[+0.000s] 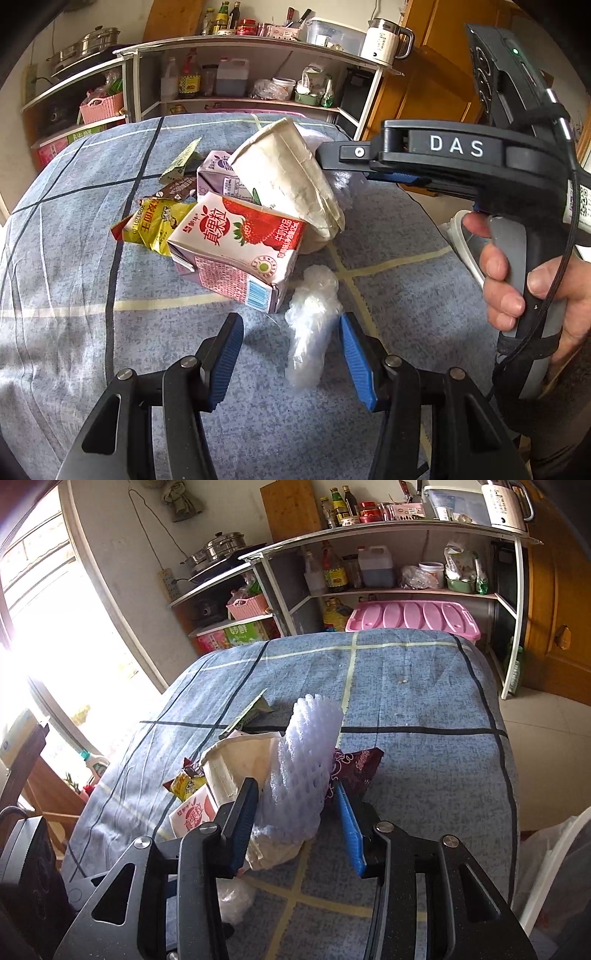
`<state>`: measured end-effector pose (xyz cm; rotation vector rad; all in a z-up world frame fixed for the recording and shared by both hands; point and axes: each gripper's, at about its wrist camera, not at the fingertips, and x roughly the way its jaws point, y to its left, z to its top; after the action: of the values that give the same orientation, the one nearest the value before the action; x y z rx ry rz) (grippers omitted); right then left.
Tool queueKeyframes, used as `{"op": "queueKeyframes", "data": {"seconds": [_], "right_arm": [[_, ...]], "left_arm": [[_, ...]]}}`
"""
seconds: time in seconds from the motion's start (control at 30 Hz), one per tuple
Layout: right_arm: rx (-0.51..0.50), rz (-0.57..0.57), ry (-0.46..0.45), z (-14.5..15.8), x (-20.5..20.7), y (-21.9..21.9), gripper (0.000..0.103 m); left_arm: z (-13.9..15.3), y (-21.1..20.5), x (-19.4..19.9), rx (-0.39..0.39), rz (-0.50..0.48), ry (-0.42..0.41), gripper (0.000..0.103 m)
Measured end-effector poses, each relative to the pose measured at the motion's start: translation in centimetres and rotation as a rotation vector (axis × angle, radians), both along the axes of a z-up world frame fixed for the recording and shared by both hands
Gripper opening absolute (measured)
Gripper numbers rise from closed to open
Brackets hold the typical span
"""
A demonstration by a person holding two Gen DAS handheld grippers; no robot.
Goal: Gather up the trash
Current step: 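Grasp the clear plastic bag with the left tool while the right tool grasps another foam net, then carry the plastic bag and foam net over the white bin with both tools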
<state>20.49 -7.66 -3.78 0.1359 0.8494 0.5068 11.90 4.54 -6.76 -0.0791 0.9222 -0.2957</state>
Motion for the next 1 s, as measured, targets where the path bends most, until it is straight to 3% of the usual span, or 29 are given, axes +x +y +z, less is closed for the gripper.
{"op": "queueKeyframes", "data": {"seconds": [0.27, 0.53, 1.0], "right_arm": [[-0.001, -0.007, -0.011, 0.1, -0.3, 0.1, 0.022], [0.003, -0.017, -0.030, 0.4, -0.8, -0.6, 0.019], [0.020, -0.046, -0.082, 1.8, -4.3, -3.2, 0.018]], "left_arm": [[-0.3, -0.6, -0.4, 0.011, -0.001, -0.003, 0.050], [0.0, -1.2, -0.6, 0.034, -0.015, -0.012, 0.027], [2.5, -2.2, -1.6, 0.034, -0.028, -0.067, 0.026]]}}
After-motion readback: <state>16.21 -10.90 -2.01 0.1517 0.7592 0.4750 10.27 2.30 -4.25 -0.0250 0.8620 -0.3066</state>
